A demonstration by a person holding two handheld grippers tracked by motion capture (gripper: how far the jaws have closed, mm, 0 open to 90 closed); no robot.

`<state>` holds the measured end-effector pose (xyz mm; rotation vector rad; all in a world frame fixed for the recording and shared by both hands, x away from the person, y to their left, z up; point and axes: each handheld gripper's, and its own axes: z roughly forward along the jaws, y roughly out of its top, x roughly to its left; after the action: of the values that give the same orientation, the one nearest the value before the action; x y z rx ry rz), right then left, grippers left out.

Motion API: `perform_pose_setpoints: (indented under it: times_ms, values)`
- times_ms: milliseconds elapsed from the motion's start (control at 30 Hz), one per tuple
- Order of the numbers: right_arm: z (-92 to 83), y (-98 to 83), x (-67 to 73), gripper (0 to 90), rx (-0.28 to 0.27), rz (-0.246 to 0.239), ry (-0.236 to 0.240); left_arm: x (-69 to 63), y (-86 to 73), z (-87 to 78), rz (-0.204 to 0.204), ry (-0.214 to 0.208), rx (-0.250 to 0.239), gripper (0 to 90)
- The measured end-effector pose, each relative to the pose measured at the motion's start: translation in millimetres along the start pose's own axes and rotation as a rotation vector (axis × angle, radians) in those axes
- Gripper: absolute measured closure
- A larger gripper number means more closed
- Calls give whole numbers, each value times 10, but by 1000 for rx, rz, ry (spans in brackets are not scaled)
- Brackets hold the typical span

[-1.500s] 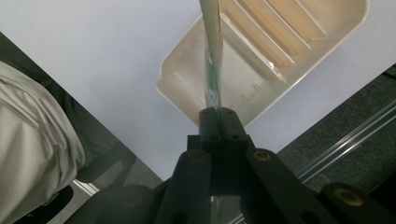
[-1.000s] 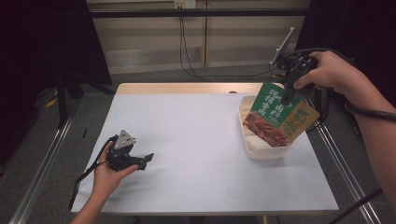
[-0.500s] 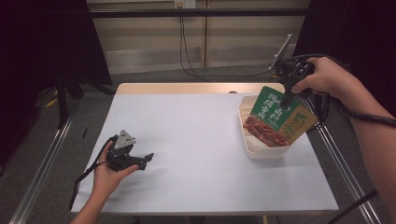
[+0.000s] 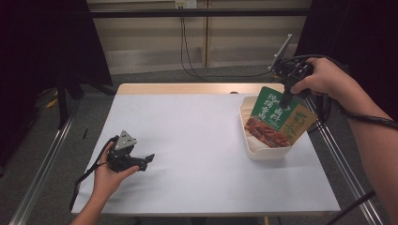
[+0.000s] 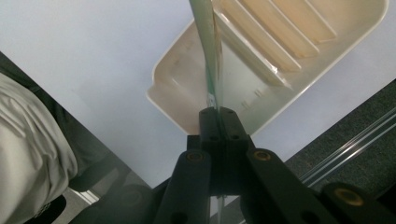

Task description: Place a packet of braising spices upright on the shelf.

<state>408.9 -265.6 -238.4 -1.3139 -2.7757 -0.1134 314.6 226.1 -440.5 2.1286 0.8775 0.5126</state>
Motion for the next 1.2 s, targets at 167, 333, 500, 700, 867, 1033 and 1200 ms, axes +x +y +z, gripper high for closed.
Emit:
perform_pose_setpoints:
  times_ms: [167,333,500,700,867,1033,1200]
  values:
    - [2,13,3,900,-12,2,-2,4,1,1,6,-3,6,94]
    - [9,31,-3,900,-30,5,-11,-6,-3,11,0,5,3,94]
    - [35,71,4,876,-38,4,6,3,-2,6,2,-1,13,94]
    - [-9,119,31,860,-51,6,10,4,-7,11,-9,-5,-3,94]
    - [-44,131,56,795,-66,11,3,14,-4,0,-5,-9,-4,94]
    - [-88,136,84,701,-84,13,4,13,-2,-8,-6,0,-3,93]
    - [-99,133,89,608,-89,26,-18,8,2,-10,-8,1,-7,93]
